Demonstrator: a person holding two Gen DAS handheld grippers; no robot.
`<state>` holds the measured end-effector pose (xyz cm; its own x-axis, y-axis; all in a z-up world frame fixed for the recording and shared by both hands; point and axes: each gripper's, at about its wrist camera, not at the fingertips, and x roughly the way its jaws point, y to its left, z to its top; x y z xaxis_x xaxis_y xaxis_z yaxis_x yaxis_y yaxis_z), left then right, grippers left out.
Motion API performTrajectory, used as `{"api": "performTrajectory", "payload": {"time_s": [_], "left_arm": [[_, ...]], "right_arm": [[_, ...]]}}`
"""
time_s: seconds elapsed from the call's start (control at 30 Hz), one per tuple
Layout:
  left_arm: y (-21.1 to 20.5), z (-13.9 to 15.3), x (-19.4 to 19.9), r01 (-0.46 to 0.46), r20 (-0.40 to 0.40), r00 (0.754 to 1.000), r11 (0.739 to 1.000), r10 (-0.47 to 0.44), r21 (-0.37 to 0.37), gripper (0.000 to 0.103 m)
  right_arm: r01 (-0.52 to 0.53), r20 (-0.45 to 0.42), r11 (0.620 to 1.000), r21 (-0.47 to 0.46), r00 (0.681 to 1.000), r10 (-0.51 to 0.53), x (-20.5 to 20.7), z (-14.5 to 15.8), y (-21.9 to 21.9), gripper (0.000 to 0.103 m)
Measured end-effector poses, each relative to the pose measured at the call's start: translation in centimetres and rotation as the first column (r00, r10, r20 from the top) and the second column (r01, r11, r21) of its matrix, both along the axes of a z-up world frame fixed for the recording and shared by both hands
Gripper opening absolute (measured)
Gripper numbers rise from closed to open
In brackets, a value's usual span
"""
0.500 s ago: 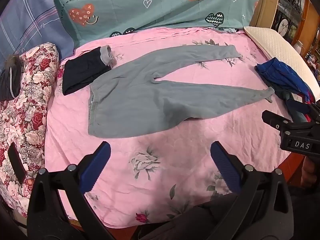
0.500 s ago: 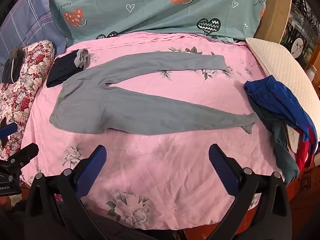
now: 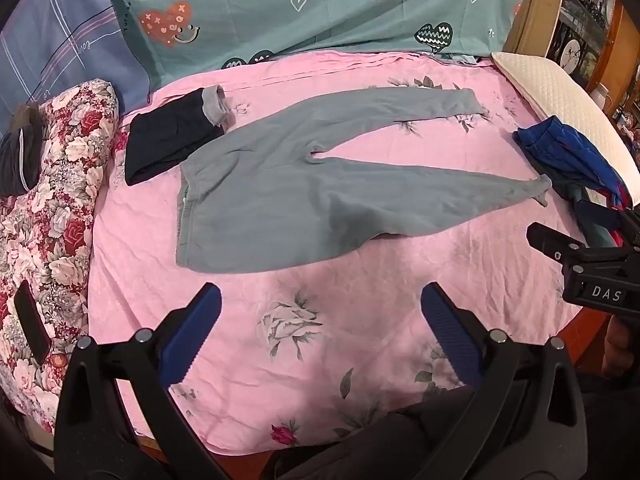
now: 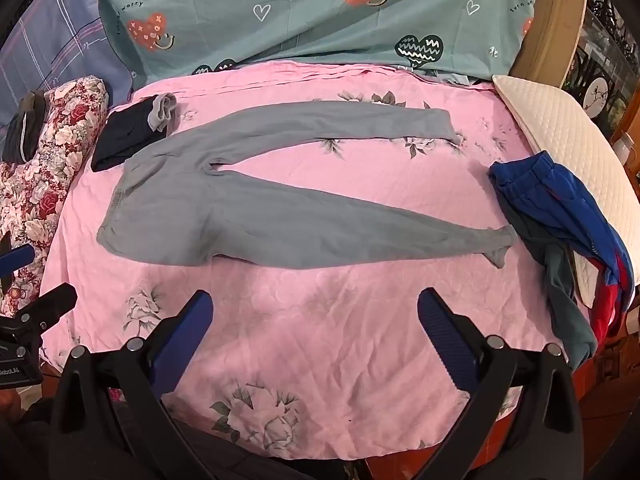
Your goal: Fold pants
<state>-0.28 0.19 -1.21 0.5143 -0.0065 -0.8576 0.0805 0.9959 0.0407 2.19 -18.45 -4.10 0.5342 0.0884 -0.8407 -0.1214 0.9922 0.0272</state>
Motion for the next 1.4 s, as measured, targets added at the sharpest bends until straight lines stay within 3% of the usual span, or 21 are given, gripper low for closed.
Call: {"api": "performTrajectory", "payload": {"time_s": [1.4], "left_arm": [[0.0, -0.6, 0.6, -0.001, -0.012, 1.0, 1.0, 0.001, -0.004, 0.101]], "right_arm": [[0.009, -0.009, 1.0, -0.015, 1.0, -0.009, 0.6, -0.2, 0.1, 0.102]]}}
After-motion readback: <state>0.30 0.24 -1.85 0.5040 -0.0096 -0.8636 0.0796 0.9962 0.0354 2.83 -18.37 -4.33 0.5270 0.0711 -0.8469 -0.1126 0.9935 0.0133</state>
